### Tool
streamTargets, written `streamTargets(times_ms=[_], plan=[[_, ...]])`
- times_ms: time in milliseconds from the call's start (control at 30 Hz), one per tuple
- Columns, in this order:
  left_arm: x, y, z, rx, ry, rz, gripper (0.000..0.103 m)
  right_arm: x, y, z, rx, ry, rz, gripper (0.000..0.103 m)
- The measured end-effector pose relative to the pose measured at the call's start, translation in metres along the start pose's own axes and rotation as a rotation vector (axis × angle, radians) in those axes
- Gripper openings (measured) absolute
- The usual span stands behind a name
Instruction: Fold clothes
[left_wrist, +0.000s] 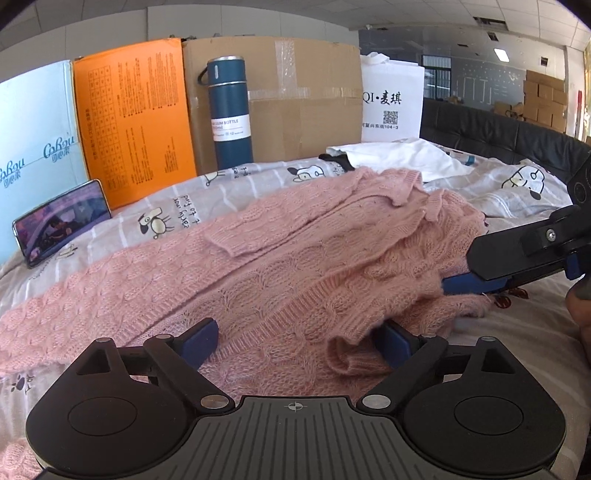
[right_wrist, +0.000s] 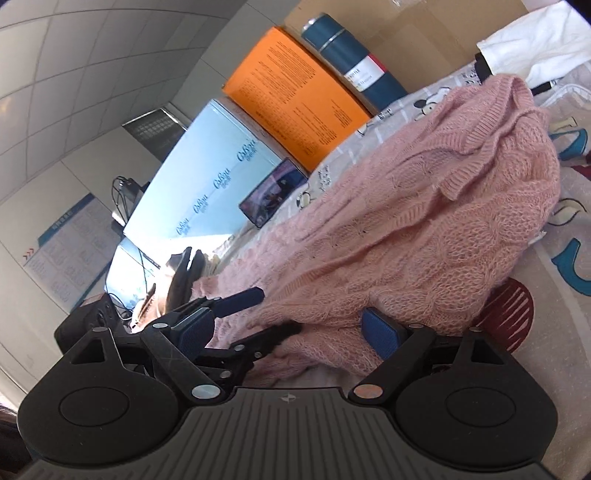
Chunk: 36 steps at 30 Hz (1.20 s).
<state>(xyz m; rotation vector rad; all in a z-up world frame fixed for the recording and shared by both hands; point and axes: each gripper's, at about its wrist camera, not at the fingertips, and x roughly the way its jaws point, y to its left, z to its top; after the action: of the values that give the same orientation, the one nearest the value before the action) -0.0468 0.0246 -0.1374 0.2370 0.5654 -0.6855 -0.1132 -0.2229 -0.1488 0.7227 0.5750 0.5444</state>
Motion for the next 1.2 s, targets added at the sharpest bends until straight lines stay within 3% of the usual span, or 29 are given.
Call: streamTargets(times_ms=[200,300,400,533,633,733,900,1067,1200], plan=[[-0.002,0.012,-0.002,-0.077,-0.012,-0.053,0.095,-0.007,-0.001,-0.002,0.008,-0.031,0.040,0.094],[-0.011,0.022,-0.002,-0.139,-0.081,-0.104,0.095,-0.024,0.024,-0.003,-0.134,-0.099,-0.012,0.102],[-0.025,0.026,-0.002,-0.167,-0.179,-0.158,0.095,-0.044,0.047,-0.005,-0.306,-0.187,-0.115,0.103],[-0.049,0.021,-0.001,-0.105,-0.320,-0.181,0.095,-0.054,0.052,-0.007,-0.420,-0.204,-0.304,0.103],[-0.074,0.016,-0.001,0.010,-0.421,-0.121,0.096,-0.056,0.051,-0.017,-0.544,-0.186,-0.457,0.103],[-0.095,0.017,-0.003,0.114,-0.469,0.019,0.097,-0.050,0.048,-0.027,-0.687,-0.139,-0.588,0.103],[-0.116,0.031,-0.016,0.205,-0.404,0.249,0.097,-0.039,0.037,-0.034,-0.832,-0.033,-0.674,0.103],[-0.135,0.046,-0.033,0.239,-0.278,0.291,0.097,-0.025,0.028,-0.036,-0.944,0.051,-0.738,0.103],[-0.135,0.046,-0.045,0.298,-0.068,0.252,0.097,-0.014,0.026,-0.037,-1.036,0.089,-0.757,0.103]])
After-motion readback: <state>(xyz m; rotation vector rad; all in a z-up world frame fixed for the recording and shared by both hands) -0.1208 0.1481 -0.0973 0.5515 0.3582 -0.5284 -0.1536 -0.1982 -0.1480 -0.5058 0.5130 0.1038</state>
